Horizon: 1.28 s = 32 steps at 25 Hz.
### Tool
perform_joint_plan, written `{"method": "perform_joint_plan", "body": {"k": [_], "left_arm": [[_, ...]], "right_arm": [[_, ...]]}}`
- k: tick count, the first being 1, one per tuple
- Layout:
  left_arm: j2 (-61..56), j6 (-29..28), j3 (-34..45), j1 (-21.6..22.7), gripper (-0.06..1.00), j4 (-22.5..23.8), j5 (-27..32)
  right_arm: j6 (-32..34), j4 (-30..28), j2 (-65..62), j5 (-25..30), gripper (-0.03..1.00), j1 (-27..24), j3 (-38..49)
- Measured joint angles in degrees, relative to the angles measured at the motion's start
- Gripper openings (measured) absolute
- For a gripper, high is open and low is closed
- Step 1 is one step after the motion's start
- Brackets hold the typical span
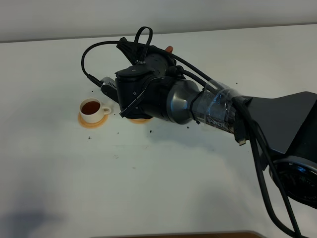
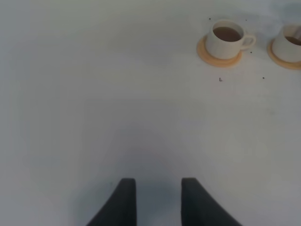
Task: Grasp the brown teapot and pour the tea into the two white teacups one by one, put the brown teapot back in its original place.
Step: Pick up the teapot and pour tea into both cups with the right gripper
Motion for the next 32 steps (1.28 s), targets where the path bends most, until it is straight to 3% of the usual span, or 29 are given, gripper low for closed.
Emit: {"method": "perform_joint_plan", "body": {"k": [32], "left_arm": [[0.0,0.0,0.0,0.0,0.28,0.0,0.0]], "right_arm": [[-4.0,-4.6,0.0,-4.2,0.14,0.0,0.0]]}}
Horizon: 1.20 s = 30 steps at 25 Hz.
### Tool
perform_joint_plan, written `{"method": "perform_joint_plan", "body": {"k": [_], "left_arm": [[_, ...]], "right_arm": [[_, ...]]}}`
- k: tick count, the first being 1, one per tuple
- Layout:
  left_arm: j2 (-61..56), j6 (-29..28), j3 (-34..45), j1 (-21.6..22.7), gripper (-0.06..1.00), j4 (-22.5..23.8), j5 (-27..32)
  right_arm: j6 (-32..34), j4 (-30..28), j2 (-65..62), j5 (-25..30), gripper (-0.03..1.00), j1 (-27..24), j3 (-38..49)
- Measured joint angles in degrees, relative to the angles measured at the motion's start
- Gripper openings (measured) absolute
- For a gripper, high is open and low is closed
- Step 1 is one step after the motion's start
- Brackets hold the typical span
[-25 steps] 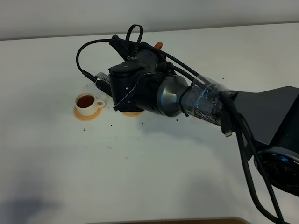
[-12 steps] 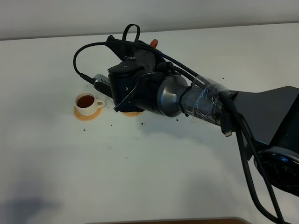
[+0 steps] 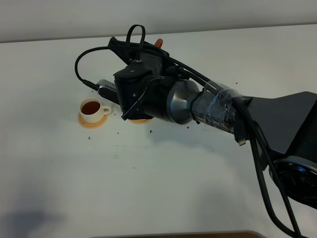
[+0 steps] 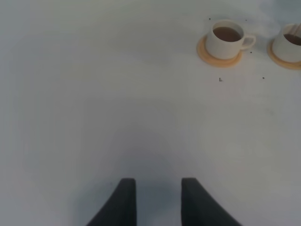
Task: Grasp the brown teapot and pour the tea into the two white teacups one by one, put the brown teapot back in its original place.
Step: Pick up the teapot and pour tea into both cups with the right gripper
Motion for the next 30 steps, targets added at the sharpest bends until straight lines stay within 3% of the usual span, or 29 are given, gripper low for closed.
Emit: {"method": "perform_joint_plan", "body": {"k": [30], "left_arm": [[0.0,0.0,0.0,0.0,0.28,0.0,0.0]], "right_arm": [[-3.9,-0.4,0.0,-0.4,0.14,0.0,0.0]]}}
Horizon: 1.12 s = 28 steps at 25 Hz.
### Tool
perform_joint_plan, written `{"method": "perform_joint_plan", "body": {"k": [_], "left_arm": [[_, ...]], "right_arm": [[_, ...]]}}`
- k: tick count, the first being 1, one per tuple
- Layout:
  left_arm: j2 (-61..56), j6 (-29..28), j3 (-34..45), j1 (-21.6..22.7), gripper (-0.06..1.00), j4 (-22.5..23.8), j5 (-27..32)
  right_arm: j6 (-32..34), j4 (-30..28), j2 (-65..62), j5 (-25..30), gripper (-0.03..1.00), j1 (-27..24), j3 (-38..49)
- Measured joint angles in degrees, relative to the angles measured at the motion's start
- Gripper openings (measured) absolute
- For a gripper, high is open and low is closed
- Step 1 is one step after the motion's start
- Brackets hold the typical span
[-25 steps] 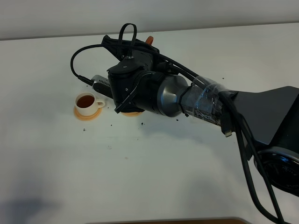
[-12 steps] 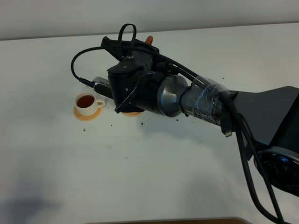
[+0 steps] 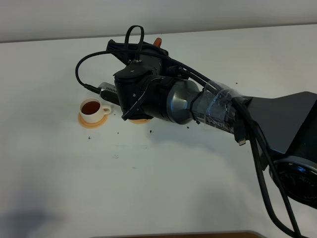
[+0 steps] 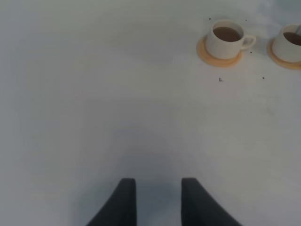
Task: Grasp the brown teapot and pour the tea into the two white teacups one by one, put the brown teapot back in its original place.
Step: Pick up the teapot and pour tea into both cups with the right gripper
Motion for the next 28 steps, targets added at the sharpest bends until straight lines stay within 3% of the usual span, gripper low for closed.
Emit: {"method": "perform_joint_plan", "body": {"k": [15,28], "left_arm": [[0.0,0.0,0.0,0.0,0.28,0.0,0.0],[0.0,0.0,0.0,0.0,0.28,0.0,0.0]], "right_arm": [[0.0,-0.9,0.0,-0.9,0.14,0.6,0.0],[8.2,8.2,-0.1,5.0,0.14,0.6,0.0]]}}
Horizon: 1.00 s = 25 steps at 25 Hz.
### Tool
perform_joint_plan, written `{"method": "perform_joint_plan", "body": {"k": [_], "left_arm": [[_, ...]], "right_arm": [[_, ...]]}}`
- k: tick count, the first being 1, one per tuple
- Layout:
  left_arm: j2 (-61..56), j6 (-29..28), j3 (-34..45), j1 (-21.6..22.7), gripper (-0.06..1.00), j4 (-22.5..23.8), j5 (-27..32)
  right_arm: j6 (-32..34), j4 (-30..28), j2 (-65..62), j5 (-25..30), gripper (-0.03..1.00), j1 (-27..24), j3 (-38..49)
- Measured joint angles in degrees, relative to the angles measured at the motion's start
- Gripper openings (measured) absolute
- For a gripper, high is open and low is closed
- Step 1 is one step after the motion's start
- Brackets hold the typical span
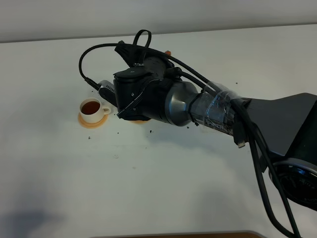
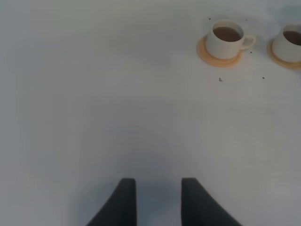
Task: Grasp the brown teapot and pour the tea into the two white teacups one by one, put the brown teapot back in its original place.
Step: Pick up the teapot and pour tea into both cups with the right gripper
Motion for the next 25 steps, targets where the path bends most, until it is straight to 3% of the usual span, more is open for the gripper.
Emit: {"method": "perform_joint_plan", "body": {"k": [8,13,17,25], "left_arm": [[0.0,0.0,0.0,0.0,0.28,0.0,0.0],[0.0,0.0,0.0,0.0,0.28,0.0,0.0],[0.0,0.0,0.0,0.0,0.28,0.0,0.0],[0.0,0.0,0.0,0.0,0.28,0.0,0.0]], "right_arm": [[6.5,8.3,-0.7,9.0,0.14,-1.3,-4.2],[9.8,17.6,-1.3,14.0,0.14,-4.7,-7.5],[13.3,26.1,-1.3,15.5,0.14,-7.0,-7.9],[18.9,36.9,-1.3,16.1,0.14,-7.6,-9.8]]}}
